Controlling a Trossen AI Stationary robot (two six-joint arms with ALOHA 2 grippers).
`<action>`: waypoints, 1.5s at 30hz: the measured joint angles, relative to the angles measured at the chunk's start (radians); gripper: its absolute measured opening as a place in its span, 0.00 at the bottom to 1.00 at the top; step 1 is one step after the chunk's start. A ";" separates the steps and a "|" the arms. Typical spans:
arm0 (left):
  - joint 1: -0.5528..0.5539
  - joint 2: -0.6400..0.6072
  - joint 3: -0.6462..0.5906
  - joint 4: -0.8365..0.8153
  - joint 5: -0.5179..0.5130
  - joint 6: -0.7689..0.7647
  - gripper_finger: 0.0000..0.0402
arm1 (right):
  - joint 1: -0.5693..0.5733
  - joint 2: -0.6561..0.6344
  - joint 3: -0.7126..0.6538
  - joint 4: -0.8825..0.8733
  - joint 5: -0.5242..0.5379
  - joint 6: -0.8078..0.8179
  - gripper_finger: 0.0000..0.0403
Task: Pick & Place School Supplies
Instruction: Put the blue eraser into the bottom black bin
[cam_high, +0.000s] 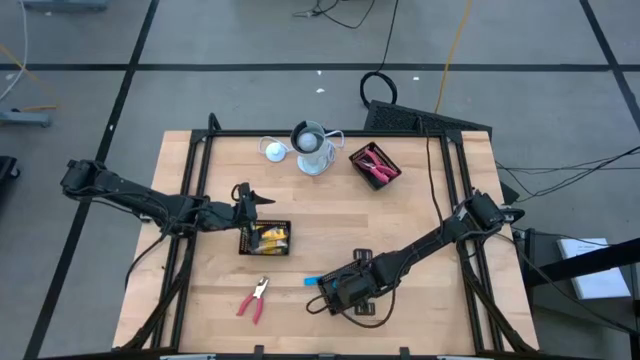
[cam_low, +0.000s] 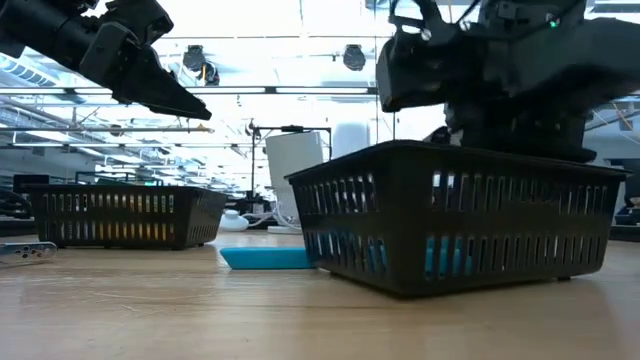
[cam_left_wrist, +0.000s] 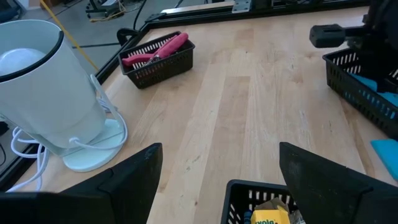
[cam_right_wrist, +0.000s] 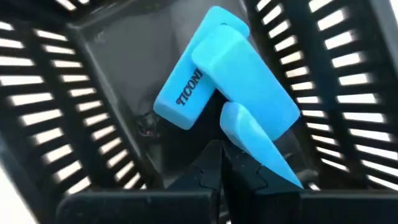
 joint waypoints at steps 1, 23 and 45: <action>0.000 0.000 0.000 0.000 0.000 0.000 0.81 | -0.004 -0.001 -0.009 0.001 0.008 0.000 0.00; 0.000 0.000 0.000 -0.007 0.001 0.000 0.81 | -0.181 -0.019 -0.173 -0.010 0.076 -0.040 0.00; 0.000 0.000 0.000 -0.014 0.000 0.001 0.81 | -0.215 -0.287 -0.223 0.231 0.242 -0.348 0.10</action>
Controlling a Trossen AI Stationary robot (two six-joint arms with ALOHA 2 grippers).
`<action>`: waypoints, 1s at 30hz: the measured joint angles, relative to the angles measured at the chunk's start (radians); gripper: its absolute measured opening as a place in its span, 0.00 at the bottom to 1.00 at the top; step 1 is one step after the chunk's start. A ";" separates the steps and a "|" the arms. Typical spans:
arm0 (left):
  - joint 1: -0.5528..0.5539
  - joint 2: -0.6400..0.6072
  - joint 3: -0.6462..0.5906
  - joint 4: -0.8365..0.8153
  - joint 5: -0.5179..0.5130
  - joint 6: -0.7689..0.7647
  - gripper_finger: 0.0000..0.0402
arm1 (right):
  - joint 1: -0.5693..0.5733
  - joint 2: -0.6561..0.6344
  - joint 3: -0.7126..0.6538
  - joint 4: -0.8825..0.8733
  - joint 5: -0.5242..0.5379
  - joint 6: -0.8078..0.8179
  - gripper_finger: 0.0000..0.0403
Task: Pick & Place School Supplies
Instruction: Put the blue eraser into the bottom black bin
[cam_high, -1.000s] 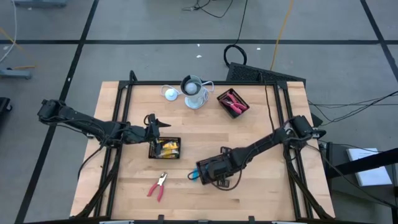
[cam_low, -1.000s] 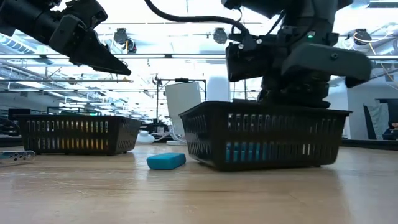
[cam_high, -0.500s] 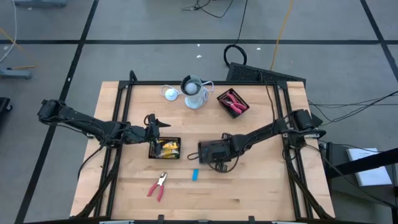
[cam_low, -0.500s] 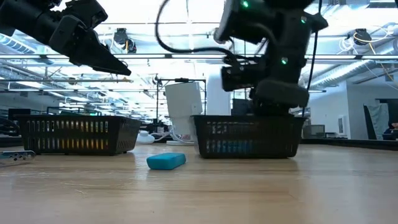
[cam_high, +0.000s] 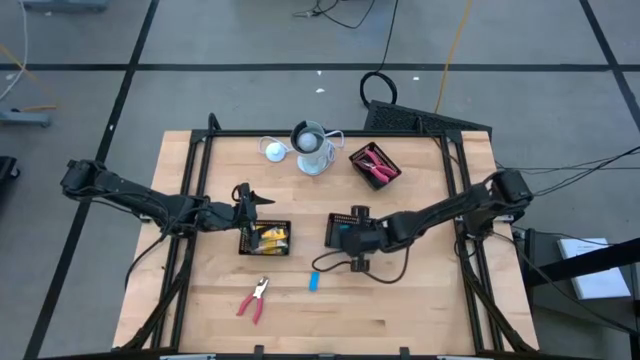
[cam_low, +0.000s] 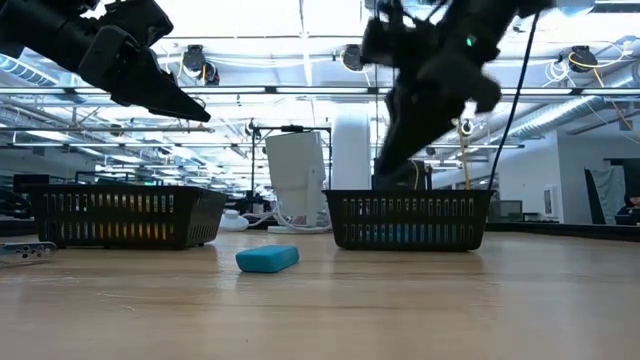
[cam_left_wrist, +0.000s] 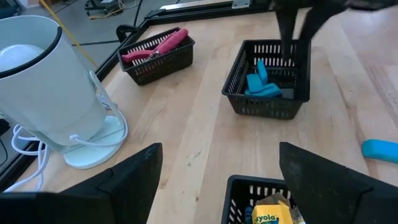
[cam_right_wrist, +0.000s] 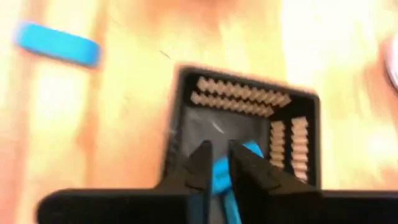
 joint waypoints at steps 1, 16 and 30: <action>0.000 0.000 0.000 0.000 0.000 0.000 0.81 | 0.000 -0.007 0.000 0.018 -0.027 -0.015 0.13; 0.000 0.000 0.000 0.025 0.007 0.009 0.81 | 0.070 0.202 0.093 0.309 -0.228 -0.162 0.59; 0.000 0.000 0.000 0.033 0.010 0.000 0.81 | 0.072 0.384 0.261 0.210 -0.305 -0.352 0.58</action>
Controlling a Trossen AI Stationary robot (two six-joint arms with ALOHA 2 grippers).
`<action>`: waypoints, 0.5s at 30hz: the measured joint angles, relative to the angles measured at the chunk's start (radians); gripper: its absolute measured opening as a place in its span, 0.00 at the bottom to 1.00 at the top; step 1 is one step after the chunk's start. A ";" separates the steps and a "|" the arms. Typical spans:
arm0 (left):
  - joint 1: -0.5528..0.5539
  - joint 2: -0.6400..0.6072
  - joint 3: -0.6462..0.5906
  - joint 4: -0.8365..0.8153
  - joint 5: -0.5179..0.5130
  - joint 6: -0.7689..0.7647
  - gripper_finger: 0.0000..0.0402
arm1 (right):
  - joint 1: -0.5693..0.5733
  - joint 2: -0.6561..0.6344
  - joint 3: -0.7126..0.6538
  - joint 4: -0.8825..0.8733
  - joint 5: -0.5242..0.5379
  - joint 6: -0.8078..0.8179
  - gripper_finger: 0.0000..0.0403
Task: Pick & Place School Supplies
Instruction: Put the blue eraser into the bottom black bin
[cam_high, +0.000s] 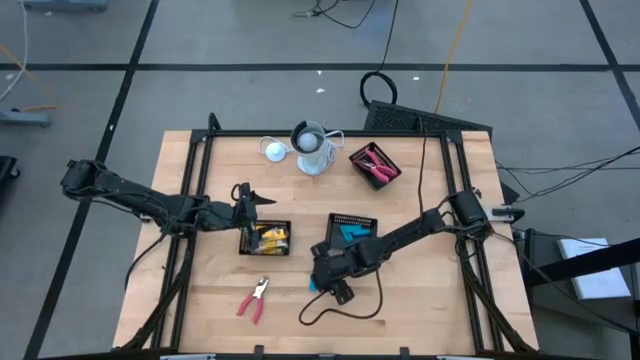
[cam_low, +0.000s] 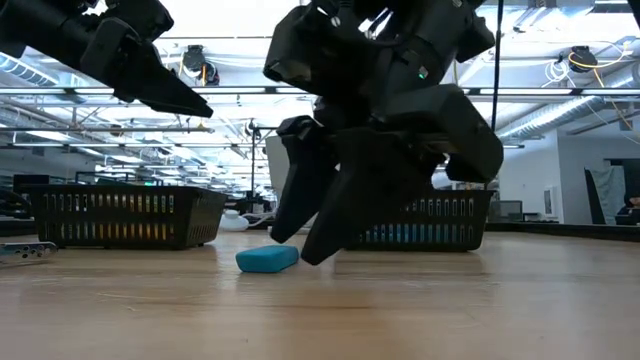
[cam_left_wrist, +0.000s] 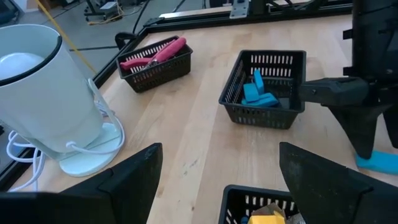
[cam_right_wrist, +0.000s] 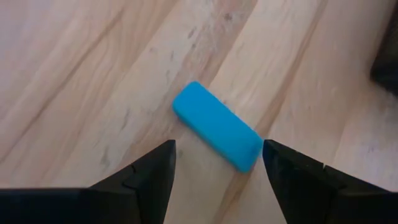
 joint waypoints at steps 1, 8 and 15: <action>0.000 0.000 0.000 -0.003 0.000 0.000 0.81 | 0.000 0.000 0.000 0.004 0.000 -0.009 0.58; 0.000 0.000 0.000 -0.002 0.008 -0.007 0.81 | -0.003 0.011 -0.001 0.056 -0.002 -0.049 0.57; 0.000 0.001 0.000 0.000 0.009 -0.007 0.81 | -0.013 0.036 0.001 0.081 -0.004 -0.061 0.57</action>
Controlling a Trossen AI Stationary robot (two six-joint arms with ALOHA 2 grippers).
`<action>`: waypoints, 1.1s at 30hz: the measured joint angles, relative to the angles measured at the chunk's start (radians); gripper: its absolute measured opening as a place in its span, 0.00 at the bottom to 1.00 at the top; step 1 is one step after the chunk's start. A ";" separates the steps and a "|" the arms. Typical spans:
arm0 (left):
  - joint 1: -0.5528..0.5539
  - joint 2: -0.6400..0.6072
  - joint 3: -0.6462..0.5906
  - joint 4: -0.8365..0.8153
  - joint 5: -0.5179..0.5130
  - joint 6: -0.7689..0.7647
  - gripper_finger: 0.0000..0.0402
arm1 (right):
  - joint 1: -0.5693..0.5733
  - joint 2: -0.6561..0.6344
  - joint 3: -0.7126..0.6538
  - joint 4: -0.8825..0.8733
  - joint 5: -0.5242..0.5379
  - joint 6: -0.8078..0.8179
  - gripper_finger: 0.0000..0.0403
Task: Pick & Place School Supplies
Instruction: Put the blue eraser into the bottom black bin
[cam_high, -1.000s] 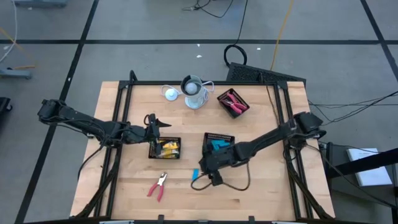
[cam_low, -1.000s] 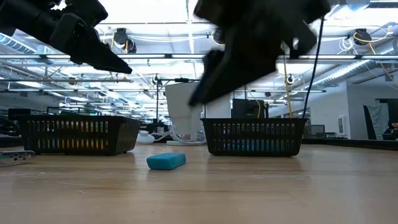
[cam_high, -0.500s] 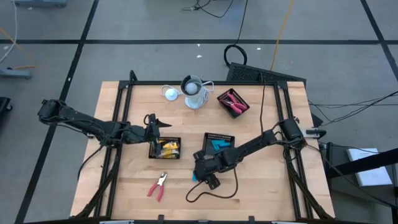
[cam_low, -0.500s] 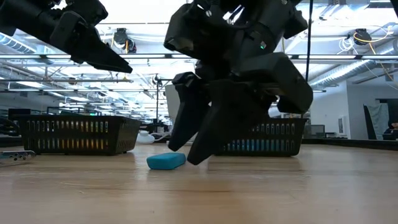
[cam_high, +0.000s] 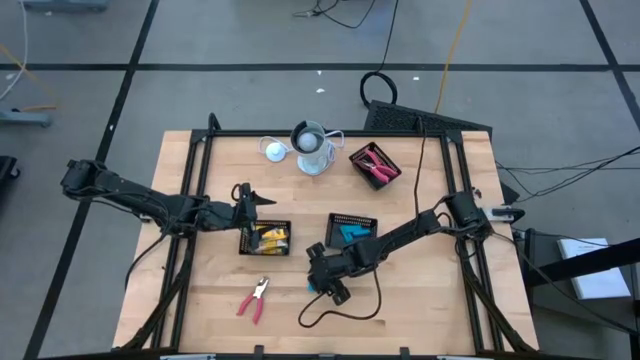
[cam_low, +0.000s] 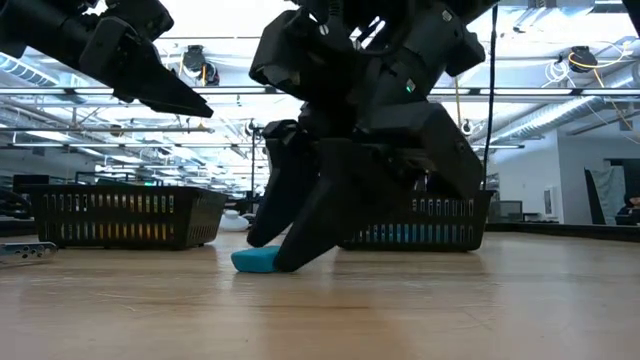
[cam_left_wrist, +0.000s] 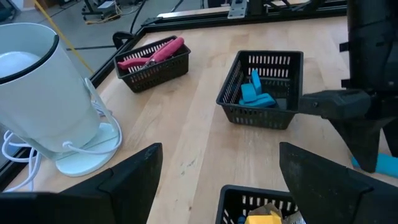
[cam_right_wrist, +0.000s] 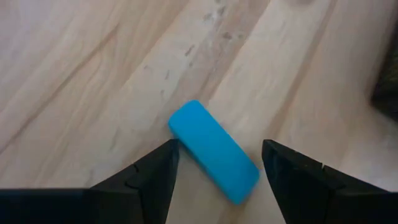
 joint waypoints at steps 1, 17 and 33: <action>0.000 0.000 0.000 0.000 0.000 0.000 0.81 | 0.000 0.001 0.000 -0.001 -0.001 -0.002 0.56; -0.010 0.000 0.000 -0.001 0.000 -0.009 0.81 | 0.010 -0.001 0.000 -0.001 0.020 -0.050 0.02; -0.013 0.000 0.000 -0.001 -0.009 -0.008 0.81 | 0.053 -0.100 -0.004 -0.087 0.235 -0.029 0.00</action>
